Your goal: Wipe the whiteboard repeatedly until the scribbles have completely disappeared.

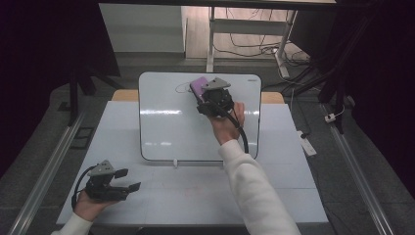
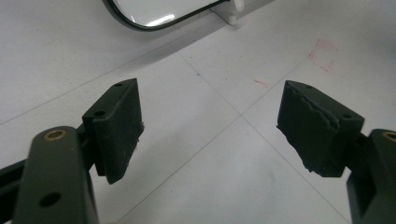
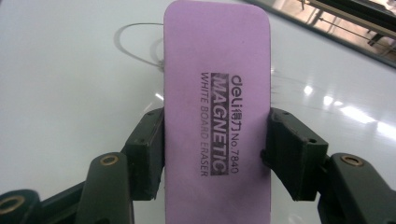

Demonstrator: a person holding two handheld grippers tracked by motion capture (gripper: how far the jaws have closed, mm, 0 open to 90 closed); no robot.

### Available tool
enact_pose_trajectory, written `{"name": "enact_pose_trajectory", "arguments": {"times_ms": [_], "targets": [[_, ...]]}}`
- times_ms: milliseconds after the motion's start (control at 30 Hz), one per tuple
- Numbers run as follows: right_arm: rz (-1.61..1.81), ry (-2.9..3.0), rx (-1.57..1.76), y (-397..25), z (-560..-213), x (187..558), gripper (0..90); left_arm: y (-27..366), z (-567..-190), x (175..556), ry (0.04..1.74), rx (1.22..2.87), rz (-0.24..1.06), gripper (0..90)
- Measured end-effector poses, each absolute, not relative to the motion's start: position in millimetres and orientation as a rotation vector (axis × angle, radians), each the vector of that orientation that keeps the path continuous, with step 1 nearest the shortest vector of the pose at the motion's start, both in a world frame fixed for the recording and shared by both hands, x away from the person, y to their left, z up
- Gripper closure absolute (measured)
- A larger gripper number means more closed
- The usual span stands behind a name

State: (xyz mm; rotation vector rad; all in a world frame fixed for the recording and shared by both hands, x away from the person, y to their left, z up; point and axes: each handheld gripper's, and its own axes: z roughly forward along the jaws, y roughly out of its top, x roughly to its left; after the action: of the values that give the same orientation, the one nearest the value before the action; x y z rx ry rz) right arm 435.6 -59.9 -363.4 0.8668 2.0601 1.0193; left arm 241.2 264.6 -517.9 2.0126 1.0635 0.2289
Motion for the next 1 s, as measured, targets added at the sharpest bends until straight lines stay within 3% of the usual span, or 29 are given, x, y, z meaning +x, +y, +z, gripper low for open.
{"name": "enact_pose_trajectory", "arguments": {"times_ms": [667, 1000], "targets": [[1.029, 2.006, 0.915, -85, -351, 445, 40.4, 266, -518, 242, 1.068, 2.006, 0.225, 22.8], [1.006, 2.015, 0.897, -66, -350, 446, 40.5, 268, -517, 239, 1.069, 2.0, 0.232, 22.8]]}}
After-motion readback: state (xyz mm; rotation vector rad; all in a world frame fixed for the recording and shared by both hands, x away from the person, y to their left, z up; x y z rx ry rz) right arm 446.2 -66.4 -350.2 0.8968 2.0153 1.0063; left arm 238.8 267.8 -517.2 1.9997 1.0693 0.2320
